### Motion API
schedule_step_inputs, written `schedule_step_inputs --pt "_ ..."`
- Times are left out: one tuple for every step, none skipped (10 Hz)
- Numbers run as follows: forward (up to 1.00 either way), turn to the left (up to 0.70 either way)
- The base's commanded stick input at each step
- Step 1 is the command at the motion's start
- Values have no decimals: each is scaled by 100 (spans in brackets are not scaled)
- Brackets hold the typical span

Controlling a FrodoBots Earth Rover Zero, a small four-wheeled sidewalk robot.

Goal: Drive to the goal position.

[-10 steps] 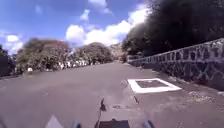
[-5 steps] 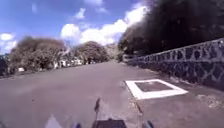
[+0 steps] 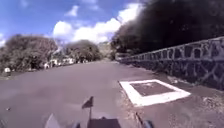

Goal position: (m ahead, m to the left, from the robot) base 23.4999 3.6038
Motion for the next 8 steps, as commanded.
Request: schedule_step_inputs --pt "70 -7" --pt "70 -5" --pt "70 -4" --pt "70 -1" --pt "70 -2" --pt "70 -4" --pt "70 -5" --pt "70 -7"
